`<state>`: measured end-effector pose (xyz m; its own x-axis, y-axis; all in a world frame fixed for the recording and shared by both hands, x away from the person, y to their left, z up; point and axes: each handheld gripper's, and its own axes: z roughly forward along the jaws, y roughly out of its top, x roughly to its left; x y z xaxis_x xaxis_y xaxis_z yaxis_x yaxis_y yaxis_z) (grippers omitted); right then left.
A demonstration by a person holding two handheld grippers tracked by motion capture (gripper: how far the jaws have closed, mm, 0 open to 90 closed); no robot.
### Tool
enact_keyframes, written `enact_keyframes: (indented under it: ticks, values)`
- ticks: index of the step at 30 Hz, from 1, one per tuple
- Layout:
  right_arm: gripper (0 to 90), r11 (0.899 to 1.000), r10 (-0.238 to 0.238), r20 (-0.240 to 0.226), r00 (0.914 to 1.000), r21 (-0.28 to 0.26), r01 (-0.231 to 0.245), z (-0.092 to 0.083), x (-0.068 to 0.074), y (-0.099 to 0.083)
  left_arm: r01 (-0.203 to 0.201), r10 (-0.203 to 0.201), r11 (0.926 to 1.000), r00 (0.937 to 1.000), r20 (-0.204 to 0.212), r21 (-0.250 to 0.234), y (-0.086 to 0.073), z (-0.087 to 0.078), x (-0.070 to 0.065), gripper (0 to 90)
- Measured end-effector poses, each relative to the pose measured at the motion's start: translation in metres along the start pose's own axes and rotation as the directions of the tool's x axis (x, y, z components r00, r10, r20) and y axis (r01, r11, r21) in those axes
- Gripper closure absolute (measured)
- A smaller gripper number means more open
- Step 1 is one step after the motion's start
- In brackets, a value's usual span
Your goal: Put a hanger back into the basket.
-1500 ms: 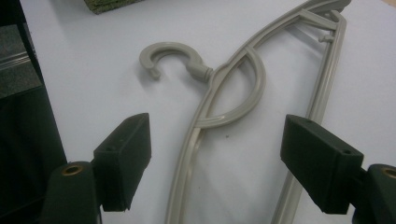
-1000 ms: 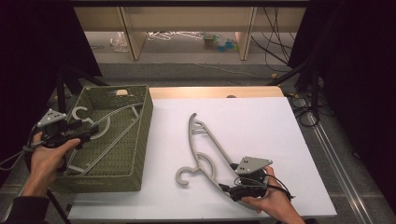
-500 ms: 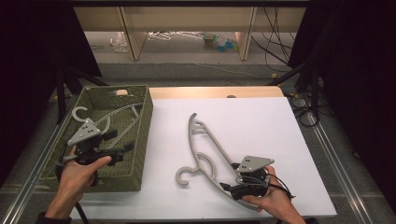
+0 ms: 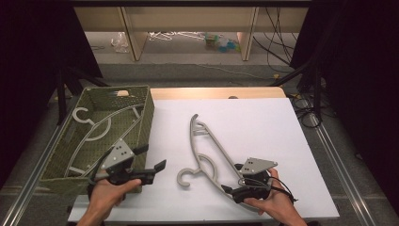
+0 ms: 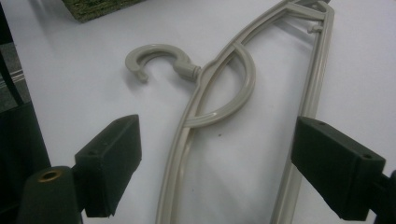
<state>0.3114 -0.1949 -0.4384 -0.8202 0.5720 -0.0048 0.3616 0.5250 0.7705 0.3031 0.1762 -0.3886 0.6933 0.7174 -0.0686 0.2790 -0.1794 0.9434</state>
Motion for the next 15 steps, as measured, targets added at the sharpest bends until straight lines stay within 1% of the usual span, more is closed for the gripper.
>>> enact_keyframes:
  ticks: [1, 2, 3, 4, 5, 6, 7, 8, 10, 11, 12, 13, 15]
  values:
    - [17.1, 1.0, -0.001, 0.001, 1.0, -0.002, 0.001, 0.0, 0.0, 0.0, 0.027, -0.027, 0.9996, 0.9994, 0.023, -0.012, -0.007, 0.003, -0.007, 17.9]
    - [17.0, 1.0, -0.002, 0.0, 1.0, -0.002, 0.002, 0.001, 0.0, 0.0, 0.038, -0.037, 0.9992, 0.9985, 0.041, -0.014, -0.013, 0.006, -0.012, 17.9]
    - [16.9, 1.0, -0.006, -0.002, 1.0, -0.004, 0.006, 0.001, 0.0, 0.0, 0.03, -0.03, 0.9995, 0.9982, 0.053, -0.01, -0.018, 0.008, -0.015, 17.9]
    - [16.8, 1.0, -0.003, -0.001, 1.0, -0.001, 0.003, 0.001, 0.001, 0.0, 0.059, -0.059, 0.9982, 0.9964, 0.06, 0.007, -0.027, 0.012, -0.021, 17.7]
    - [16.7, 1.0, -0.003, 0.004, 1.0, 0.0, 0.003, 0.001, 0.001, -0.001, 0.048, -0.049, 0.9987, 0.996, 0.074, 0.019, -0.034, 0.015, -0.023, 17.7]
    - [16.8, 1.0, -0.013, 0.001, 0.9999, -0.001, 0.013, 0.002, 0.0, -0.001, 0.046, -0.048, 0.9986, 0.9956, 0.081, 0.026, -0.038, 0.017, -0.025, 17.7]
    - [16.8, 1.0, -0.012, -0.004, 0.9999, 0.002, 0.012, 0.003, 0.001, -0.001, 0.037, -0.04, 0.9986, 0.9956, 0.085, 0.037, -0.042, 0.019, -0.027, 17.6]
    - [16.8, 1.0, -0.016, 0.003, 0.9999, 0.001, 0.016, 0.003, 0.001, -0.002, 0.037, -0.04, 0.9984, 0.9954, 0.086, 0.044, -0.044, 0.02, -0.028, 17.4]
    - [16.8, 1.0, -0.012, -0.003, 0.9999, 0.008, 0.012, 0.004, 0.001, -0.002, 0.043, -0.046, 0.9983, 0.9952, 0.086, 0.038, -0.047, 0.022, -0.028, 17.0]
    - [16.8, 1.0, -0.018, -0.005, 0.9998, 0.009, 0.018, 0.005, 0.002, -0.002, 0.04, -0.043, 0.9986, 0.9952, 0.088, 0.033, -0.047, 0.022, -0.028, 16.7]
    - [16.8, 1.0, -0.018, -0.003, 0.9998, 0.01, 0.018, 0.006, 0.002, -0.002, 0.047, -0.049, 0.9987, 0.9941, 0.097, 0.018, -0.048, 0.022, -0.028, 16.7]
    - [16.8, 1.0, -0.021, -0.004, 0.9998, 0.011, 0.021, 0.006, 0.003, -0.002, 0.045, -0.047, 0.9987, 0.9947, 0.092, 0.024, -0.047, 0.021, -0.029, 16.6]
    - [16.8, 1.0, -0.023, -0.005, 0.9997, 0.02, 0.023, 0.009, 0.003, -0.002, 0.031, -0.032, 0.9995, 0.9947, 0.098, 0.01, -0.048, 0.02, -0.029, 16.3]
